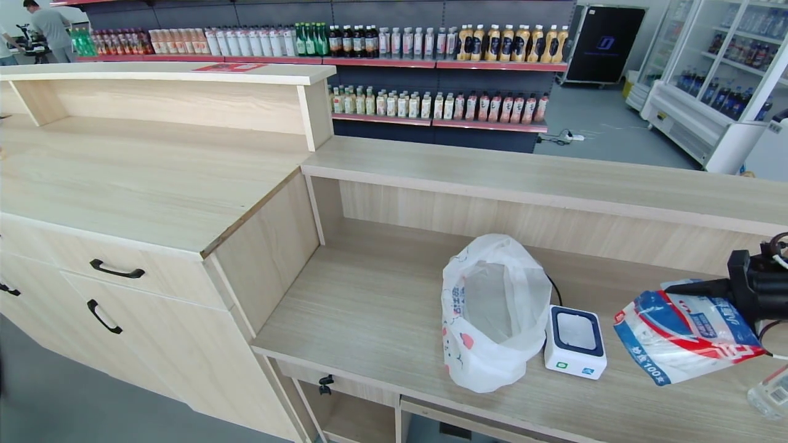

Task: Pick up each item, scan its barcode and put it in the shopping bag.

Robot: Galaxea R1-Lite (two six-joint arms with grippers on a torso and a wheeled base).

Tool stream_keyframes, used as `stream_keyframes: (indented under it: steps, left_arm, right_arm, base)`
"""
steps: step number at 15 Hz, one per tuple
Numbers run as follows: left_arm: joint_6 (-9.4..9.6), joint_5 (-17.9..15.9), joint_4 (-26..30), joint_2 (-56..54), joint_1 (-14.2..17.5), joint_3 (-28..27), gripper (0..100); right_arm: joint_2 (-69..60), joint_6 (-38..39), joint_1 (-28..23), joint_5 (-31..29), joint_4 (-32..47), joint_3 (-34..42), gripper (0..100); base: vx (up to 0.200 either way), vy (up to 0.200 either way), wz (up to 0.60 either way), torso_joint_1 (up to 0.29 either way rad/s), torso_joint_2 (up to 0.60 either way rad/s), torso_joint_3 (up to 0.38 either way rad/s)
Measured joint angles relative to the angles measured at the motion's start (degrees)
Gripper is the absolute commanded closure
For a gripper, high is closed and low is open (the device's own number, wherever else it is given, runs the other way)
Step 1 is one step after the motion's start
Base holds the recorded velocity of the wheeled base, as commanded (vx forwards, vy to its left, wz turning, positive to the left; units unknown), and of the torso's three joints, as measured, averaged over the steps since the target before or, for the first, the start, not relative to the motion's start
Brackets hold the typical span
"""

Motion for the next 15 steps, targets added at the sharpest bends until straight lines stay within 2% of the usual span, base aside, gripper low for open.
stream_keyframes:
  steps: [8, 15]
  left_arm:
    - [0.02, 0.0, 0.0, 0.0, 0.0, 0.0, 0]
    - [0.0, 0.0, 0.0, 0.0, 0.0, 0.0, 0]
  right_arm:
    - [4.0, 0.1, -1.1, 6.2, 0.0, -1.0, 100]
    - [8.2, 0.1, -1.0, 6.5, -0.1, -3.8, 100]
  base:
    - [0.0, 0.0, 0.0, 0.0, 0.0, 0.0]
    - [0.0, 0.0, 0.0, 0.0, 0.0, 0.0]
